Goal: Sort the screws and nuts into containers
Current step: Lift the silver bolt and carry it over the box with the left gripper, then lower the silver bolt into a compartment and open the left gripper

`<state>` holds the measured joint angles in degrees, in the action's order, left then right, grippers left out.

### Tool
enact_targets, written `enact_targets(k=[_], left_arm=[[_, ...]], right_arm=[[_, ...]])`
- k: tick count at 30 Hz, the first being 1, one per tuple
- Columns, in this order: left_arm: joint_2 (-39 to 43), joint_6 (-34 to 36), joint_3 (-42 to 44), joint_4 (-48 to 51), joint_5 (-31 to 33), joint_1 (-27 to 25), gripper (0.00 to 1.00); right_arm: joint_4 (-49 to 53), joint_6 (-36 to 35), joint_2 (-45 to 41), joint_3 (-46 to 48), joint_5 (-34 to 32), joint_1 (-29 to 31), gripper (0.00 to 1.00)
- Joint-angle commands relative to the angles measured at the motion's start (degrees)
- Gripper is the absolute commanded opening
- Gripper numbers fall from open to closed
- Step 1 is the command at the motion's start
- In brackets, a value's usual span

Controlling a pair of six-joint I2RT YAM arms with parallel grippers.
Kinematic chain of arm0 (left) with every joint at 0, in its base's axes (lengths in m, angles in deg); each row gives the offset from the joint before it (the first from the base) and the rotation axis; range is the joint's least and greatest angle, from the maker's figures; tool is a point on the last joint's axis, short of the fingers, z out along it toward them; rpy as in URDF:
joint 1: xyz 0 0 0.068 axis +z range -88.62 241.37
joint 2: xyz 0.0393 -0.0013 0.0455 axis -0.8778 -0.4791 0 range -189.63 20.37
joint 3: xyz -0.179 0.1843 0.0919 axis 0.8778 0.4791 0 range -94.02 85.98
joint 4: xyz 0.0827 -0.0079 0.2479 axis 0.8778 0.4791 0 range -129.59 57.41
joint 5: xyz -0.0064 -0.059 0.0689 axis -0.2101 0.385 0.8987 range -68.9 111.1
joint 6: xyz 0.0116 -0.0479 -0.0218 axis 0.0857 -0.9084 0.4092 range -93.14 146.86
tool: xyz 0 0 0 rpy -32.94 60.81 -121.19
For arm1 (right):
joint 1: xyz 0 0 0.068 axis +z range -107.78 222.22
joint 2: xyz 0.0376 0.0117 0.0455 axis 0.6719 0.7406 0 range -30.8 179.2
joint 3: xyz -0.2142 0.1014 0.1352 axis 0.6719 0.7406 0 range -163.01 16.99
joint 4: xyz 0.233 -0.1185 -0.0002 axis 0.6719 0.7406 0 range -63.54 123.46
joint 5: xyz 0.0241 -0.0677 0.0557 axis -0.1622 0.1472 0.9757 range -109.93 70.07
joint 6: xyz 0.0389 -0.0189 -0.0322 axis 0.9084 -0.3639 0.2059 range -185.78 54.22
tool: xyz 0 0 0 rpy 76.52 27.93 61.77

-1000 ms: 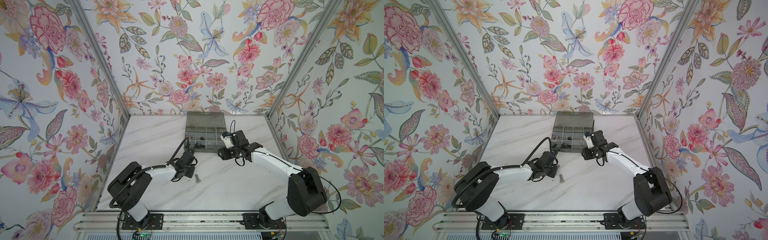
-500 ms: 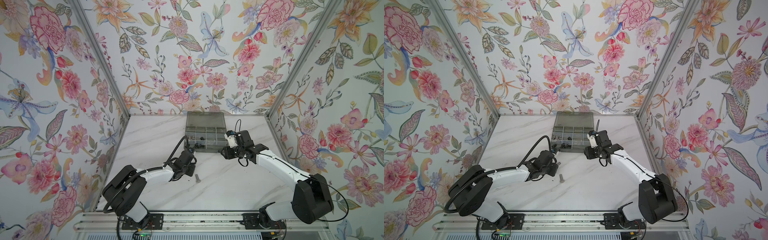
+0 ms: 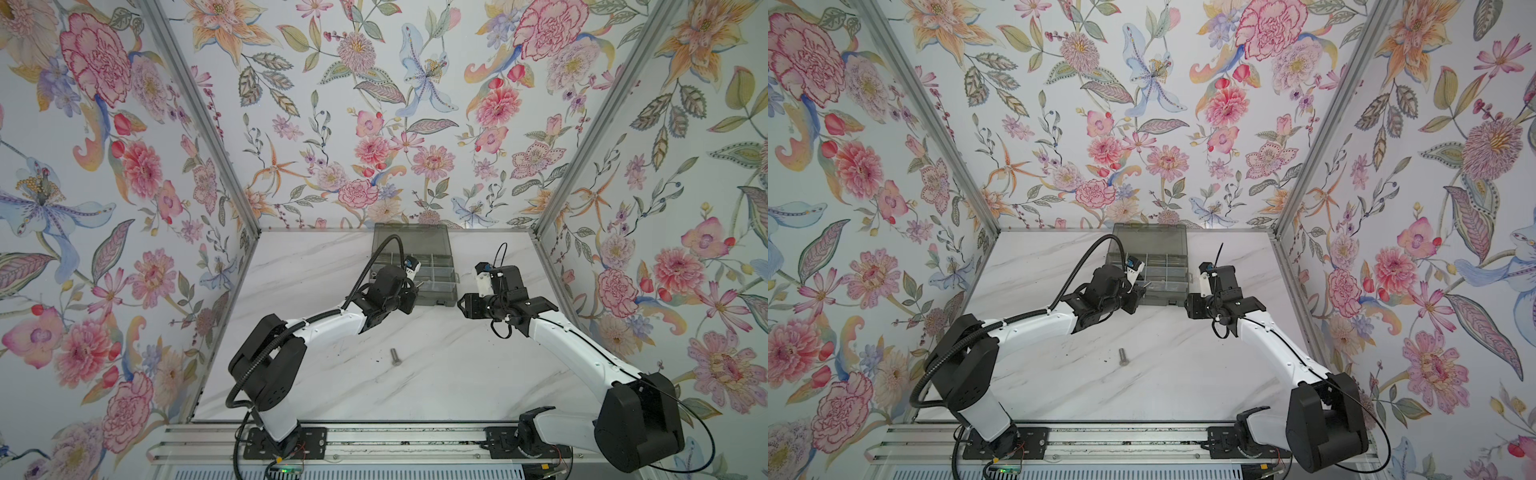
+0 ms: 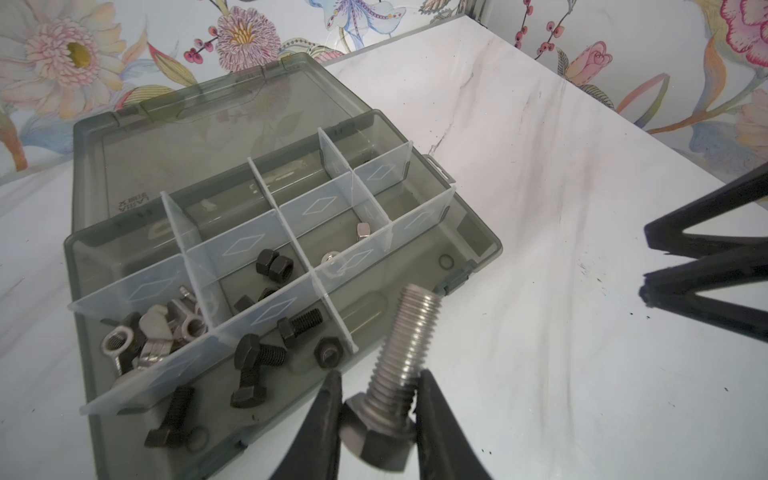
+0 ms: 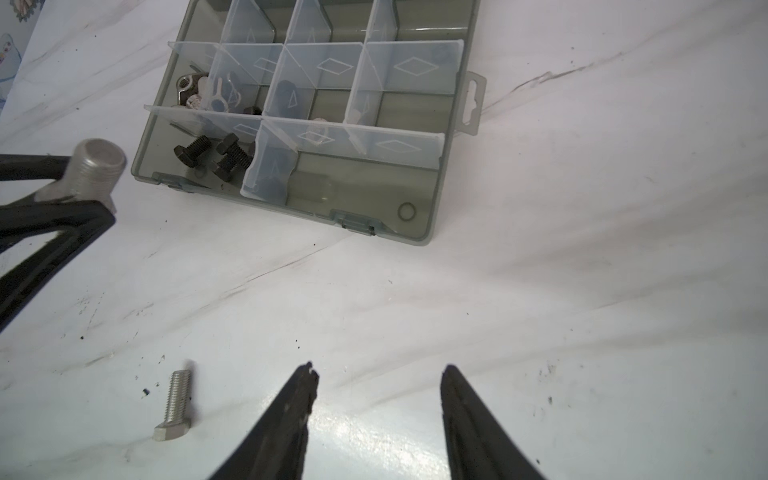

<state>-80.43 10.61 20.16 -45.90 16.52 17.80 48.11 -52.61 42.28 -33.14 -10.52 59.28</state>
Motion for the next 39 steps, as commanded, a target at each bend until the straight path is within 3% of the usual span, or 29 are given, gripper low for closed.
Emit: enact_targets(k=[1,9,25,37,39], left_arm=[[-3.69,3.71,-3.12,-1.81,-3.06,-0.18,0.00],[-9.86,5.22,-6.12,-6.85,-4.78,0.01,0.00],[-15.53,5.44,-8.42,-12.89,-1.38,-0.03,0.00],[-18.78,5.55,-11.85,-11.95,0.07,-0.02,0.05],[-19.13,5.36,-12.07,-12.12,0.31,-0.02,0.10]], right_arm=[[-0.28,1.48,-2.86,2.10,-0.37,-1.86,0.52],[-1.04,1.95,-6.24,5.36,1.96,-5.15,0.52],[-2.14,2.44,-5.75,6.67,4.00,-5.82,0.52],[-2.51,2.65,-6.19,7.68,5.43,-5.81,0.53],[-2.58,2.56,-6.42,7.85,5.37,-5.81,0.53]])
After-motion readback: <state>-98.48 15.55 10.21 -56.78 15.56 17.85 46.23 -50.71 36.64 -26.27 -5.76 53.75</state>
